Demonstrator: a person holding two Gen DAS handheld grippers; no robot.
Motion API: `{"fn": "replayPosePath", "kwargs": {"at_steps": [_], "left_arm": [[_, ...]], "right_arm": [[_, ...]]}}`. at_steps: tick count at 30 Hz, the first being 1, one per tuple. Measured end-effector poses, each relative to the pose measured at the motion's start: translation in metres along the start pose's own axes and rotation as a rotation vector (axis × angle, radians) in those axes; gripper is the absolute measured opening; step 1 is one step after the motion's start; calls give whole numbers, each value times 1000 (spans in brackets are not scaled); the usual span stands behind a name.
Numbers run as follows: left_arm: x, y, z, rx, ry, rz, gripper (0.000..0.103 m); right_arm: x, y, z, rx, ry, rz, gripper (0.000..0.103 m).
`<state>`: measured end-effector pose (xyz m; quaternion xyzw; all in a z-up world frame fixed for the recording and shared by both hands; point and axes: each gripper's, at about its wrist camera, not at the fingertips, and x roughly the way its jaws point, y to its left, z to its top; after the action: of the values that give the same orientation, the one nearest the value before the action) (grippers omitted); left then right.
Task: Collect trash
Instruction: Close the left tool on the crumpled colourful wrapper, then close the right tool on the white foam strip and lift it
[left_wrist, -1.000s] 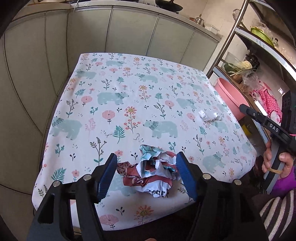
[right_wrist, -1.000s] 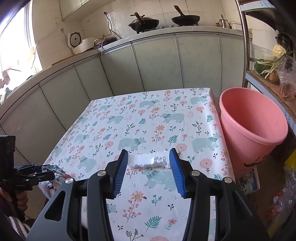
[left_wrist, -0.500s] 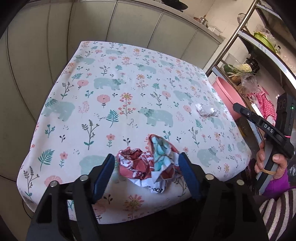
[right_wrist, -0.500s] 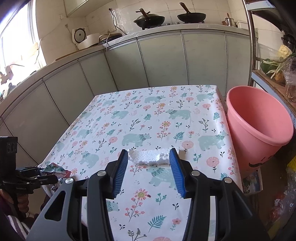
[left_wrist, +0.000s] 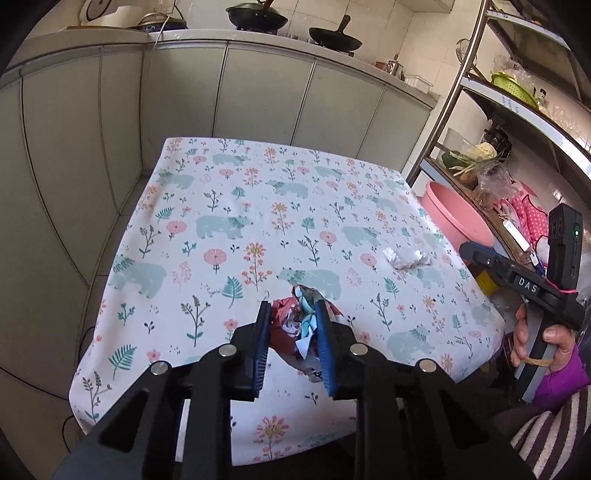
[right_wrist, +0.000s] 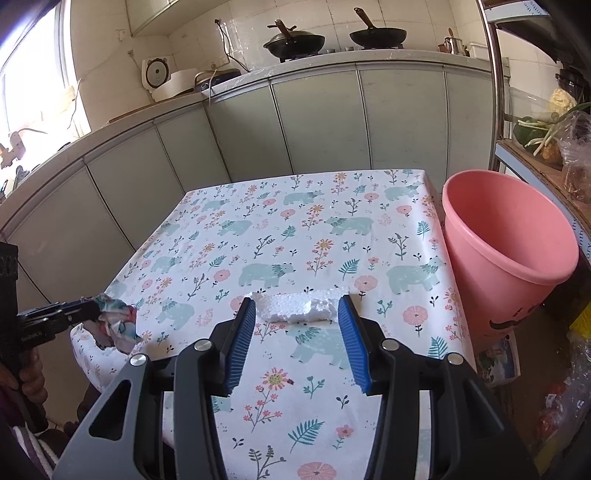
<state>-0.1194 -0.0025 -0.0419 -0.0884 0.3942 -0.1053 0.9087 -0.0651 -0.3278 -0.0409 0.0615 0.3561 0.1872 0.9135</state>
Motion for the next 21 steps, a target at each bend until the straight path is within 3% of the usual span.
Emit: {"fn": "replayPosePath", "kwargs": {"at_steps": [6,9,12,15,21], "left_arm": [[1,-3,20,11,-64,-9,22],[3,-5,27,14,-78,-20,22],[9,-5,32,4,-71,-31,22],[17,-4,33,-4,-54,-38,22],[25,-3,37,-19,-45,-55,22]], "right_arm": [[17,-11,1,5,40,-31,47],[29,-13,5,-20,79,-2,47],[43,-21,12,-40,106,4,47],[58,-35,19,32,153,65,47],[76,-33,7,69,241,108,47]]}}
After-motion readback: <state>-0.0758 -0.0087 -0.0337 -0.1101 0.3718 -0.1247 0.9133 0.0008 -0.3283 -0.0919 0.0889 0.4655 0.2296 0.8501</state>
